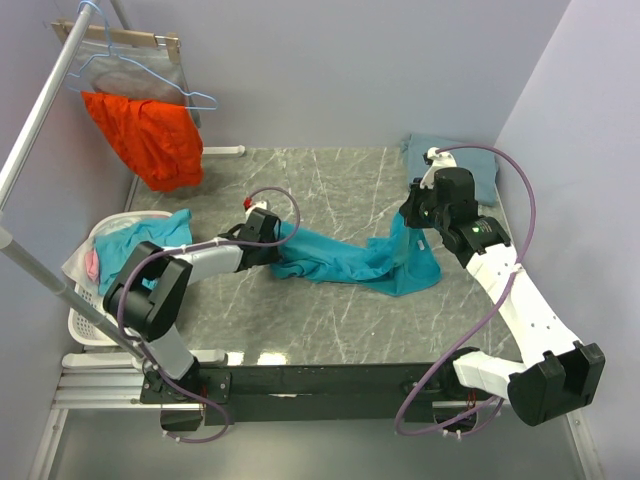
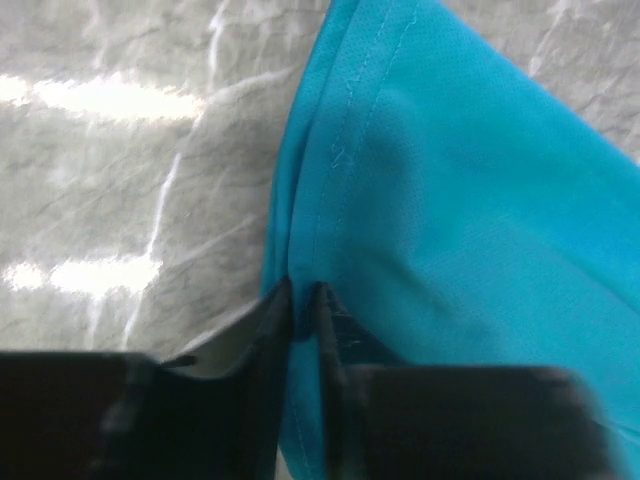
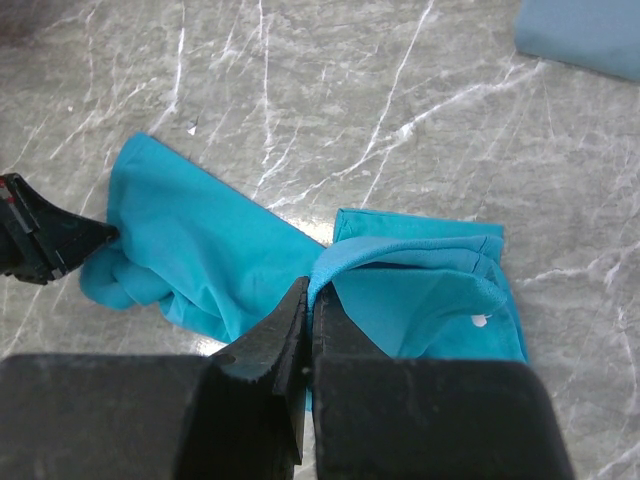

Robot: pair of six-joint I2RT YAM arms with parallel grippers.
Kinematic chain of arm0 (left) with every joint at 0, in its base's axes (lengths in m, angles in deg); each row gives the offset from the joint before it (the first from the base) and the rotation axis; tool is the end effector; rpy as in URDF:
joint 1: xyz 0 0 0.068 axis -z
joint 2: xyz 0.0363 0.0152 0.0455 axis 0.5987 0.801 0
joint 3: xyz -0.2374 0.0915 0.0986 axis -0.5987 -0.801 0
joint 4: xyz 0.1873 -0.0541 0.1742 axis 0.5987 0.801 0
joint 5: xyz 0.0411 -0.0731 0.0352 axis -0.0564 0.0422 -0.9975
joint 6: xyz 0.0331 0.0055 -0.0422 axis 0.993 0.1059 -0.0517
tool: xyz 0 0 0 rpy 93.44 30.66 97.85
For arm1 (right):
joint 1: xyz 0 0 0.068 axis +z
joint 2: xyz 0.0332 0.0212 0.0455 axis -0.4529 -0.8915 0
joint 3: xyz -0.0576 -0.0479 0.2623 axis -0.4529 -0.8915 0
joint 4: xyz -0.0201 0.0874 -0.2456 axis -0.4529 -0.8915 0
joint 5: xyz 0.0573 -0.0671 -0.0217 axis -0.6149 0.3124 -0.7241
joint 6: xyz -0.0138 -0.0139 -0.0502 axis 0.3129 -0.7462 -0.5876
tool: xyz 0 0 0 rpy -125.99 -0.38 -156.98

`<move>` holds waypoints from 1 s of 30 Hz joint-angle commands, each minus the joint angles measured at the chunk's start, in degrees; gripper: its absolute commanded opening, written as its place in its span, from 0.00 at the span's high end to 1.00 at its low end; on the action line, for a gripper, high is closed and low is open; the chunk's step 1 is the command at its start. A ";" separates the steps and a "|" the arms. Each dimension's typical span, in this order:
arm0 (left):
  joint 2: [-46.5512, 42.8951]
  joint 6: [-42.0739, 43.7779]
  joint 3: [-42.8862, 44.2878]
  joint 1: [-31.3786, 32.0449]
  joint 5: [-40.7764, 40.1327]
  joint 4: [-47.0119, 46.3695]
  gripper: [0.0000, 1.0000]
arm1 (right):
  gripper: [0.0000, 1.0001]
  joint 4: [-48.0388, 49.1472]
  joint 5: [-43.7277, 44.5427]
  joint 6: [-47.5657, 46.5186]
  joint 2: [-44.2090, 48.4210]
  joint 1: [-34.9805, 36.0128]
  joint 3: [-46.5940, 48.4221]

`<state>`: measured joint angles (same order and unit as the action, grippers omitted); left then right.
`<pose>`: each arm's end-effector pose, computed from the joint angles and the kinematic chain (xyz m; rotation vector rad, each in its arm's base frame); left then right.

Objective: Fold and stack the t-shirts
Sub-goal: Flatten out the tshirt

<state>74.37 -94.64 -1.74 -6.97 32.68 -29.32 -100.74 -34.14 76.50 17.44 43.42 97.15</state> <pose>0.2901 -0.1590 0.1561 -0.2553 2.4507 -0.3084 0.2444 0.0741 0.3504 -0.1001 2.1068 0.3525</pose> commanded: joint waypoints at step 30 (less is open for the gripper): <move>-47.40 8.29 32.67 -3.26 -0.61 34.72 0.99 | 1.00 -11.33 0.29 -0.49 26.71 -0.14 16.55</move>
<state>33.93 -87.95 23.24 -10.12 34.23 -1.58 -109.77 -32.70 76.50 38.61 43.40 108.19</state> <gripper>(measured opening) 0.017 0.025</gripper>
